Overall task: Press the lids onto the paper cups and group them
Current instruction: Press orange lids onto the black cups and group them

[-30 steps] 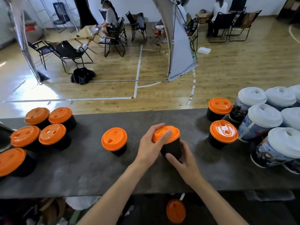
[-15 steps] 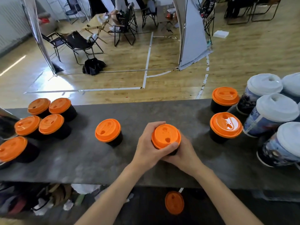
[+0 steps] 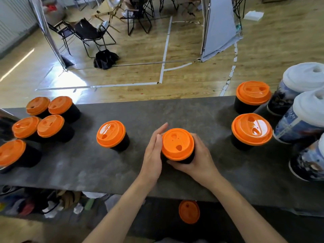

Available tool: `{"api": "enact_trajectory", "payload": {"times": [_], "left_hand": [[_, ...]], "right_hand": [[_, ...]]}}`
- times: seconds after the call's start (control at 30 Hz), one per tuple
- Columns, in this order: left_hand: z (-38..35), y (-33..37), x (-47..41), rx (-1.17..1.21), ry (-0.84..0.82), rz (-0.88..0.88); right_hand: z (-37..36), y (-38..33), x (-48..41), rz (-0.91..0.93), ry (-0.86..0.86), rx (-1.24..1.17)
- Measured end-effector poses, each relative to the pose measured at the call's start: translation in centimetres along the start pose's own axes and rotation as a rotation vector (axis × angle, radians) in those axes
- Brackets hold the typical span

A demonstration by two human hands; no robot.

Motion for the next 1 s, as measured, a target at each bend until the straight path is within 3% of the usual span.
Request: {"api": "enact_trajectory", "payload": {"times": [0.2,0.37,0.53,0.63,0.87,1.0], "left_hand": [[-0.9,0.1,0.1,-0.054,0.114,-0.078],[-2.4,0.1,1.9,-0.078,0.208,-0.040],[-1.1,0.6,-0.7,-0.076,0.054,0.029],[-0.5,0.7,-1.8,-0.093,-0.042,-0.027],[-1.4,-0.5,-0.2,-0.064,0.093,-0.055],[-0.5,0.5,-2.8,-0.058,-0.113,-0.023]], "right_hand": [[-0.2,0.2,0.2,-0.027,0.012,-0.011],[-0.5,0.1,0.3,-0.025,-0.003,0.008],[-0.3,0.4,0.2,0.011,0.039,-0.028],[-0.3,0.5,0.3,0.004,0.040,-0.028],[-0.4,0.2,0.4,-0.005,0.080,0.016],[0.1,0.3,0.1,-0.006,0.043,0.027]]}}
Point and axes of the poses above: each hand's wrist, its own x-axis away from the middle knuckle, its own z-axis out of the back of the hand, y = z × x, the point moved 1 cm from there along -x, towards the middle knuckle, and after that the axes turned 5 degrees about -x, right-handed, at the moved point
